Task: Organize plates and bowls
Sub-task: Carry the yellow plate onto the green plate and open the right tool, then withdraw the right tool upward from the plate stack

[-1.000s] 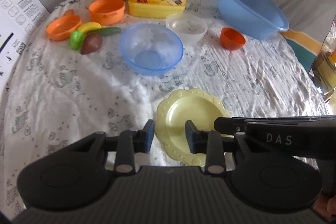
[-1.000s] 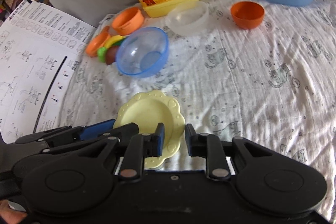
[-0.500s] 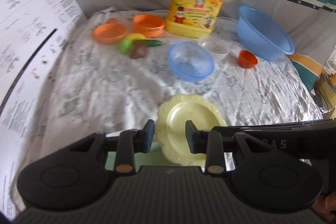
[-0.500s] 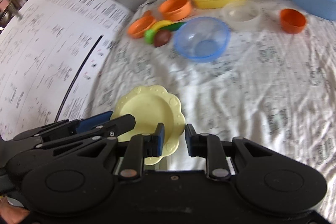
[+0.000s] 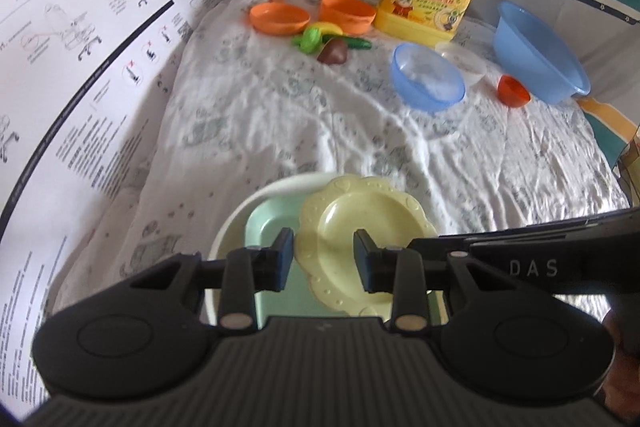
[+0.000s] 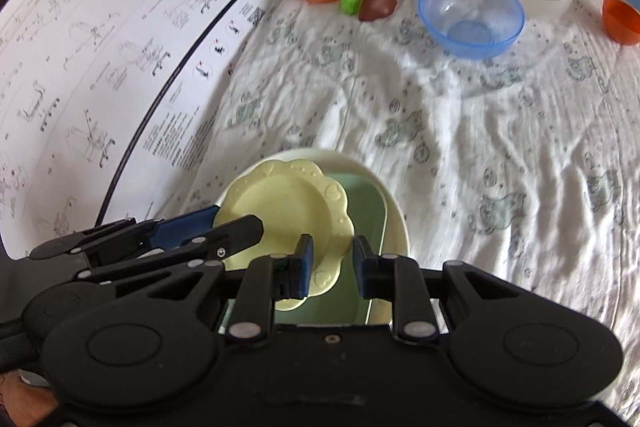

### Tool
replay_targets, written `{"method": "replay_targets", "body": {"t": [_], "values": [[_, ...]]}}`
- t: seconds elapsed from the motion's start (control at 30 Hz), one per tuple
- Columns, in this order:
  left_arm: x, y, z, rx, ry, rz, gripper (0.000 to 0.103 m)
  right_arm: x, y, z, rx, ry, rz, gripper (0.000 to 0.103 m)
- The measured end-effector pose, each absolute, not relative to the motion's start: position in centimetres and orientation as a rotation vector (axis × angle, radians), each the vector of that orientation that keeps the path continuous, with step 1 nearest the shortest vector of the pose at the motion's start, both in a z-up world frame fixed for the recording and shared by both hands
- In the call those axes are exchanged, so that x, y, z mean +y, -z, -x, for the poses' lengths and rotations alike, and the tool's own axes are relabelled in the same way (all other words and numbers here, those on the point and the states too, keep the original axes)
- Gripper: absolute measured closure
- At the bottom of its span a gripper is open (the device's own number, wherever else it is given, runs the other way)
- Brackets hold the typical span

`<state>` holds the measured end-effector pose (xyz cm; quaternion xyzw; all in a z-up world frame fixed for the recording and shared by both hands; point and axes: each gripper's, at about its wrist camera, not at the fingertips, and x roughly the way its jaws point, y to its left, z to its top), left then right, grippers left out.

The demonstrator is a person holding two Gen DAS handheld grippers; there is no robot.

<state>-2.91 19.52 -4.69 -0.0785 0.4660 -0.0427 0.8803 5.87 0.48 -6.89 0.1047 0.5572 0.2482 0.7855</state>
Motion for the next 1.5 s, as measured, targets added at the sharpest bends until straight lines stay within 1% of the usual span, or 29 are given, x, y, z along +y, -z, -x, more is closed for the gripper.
{"method": "replay_targets", "body": {"t": [0.23, 0.77, 0.8, 0.83, 0.87, 0.9, 0.93, 0.97, 1.0, 1.03, 1.07, 1.1, 1.5], "values": [[19.9, 6.3, 3.1, 1.008, 0.090, 0.170, 0.071, 0.7, 8.1, -5.7, 1.237, -0.536, -0.212, 0.080], [19.9, 7.9, 2.4, 1.047, 0.086, 0.164, 0.070, 1.3, 9.6, -6.5, 1.271, -0.543, -0.207, 0.079], [20.0, 7.8, 2.4, 1.042, 0.080, 0.161, 0.065, 1.2, 9.4, -6.5, 1.266, -0.542, -0.203, 0.076], [20.0, 7.5, 2.5, 1.029, 0.068, 0.156, 0.058, 1.1, 9.2, -6.5, 1.260, -0.541, -0.200, 0.074], [20.2, 7.3, 2.7, 1.015, 0.052, 0.152, 0.052, 0.9, 8.9, -6.5, 1.245, -0.539, -0.197, 0.068], [20.4, 7.0, 2.8, 0.996, 0.028, 0.150, 0.039, 0.6, 8.5, -6.5, 1.223, -0.538, -0.194, 0.056], [20.8, 6.7, 3.0, 0.979, 0.005, 0.151, 0.027, 0.3, 8.1, -6.4, 1.199, -0.525, -0.186, 0.047], [21.2, 6.3, 3.2, 0.963, -0.010, 0.158, 0.022, -0.1, 7.7, -6.4, 1.176, -0.515, -0.181, 0.026], [21.6, 6.0, 3.4, 0.947, -0.019, 0.170, 0.010, -0.5, 7.4, -6.3, 1.154, -0.509, -0.179, 0.010], [21.9, 5.7, 3.6, 0.933, -0.022, 0.183, 0.001, -0.9, 7.1, -6.1, 1.125, -0.511, -0.190, 0.005], [22.2, 5.4, 3.8, 0.916, -0.027, 0.196, 0.000, -1.2, 6.8, -6.0, 1.110, -0.509, -0.186, 0.001], [22.4, 5.2, 3.9, 0.907, -0.032, 0.201, 0.000, -1.5, 6.6, -5.8, 1.100, -0.506, -0.179, 0.000], [21.2, 5.1, 3.8, 0.923, -0.038, 0.186, 0.000, -2.8, 6.5, -4.8, 1.102, -0.467, -0.152, 0.000]]}}
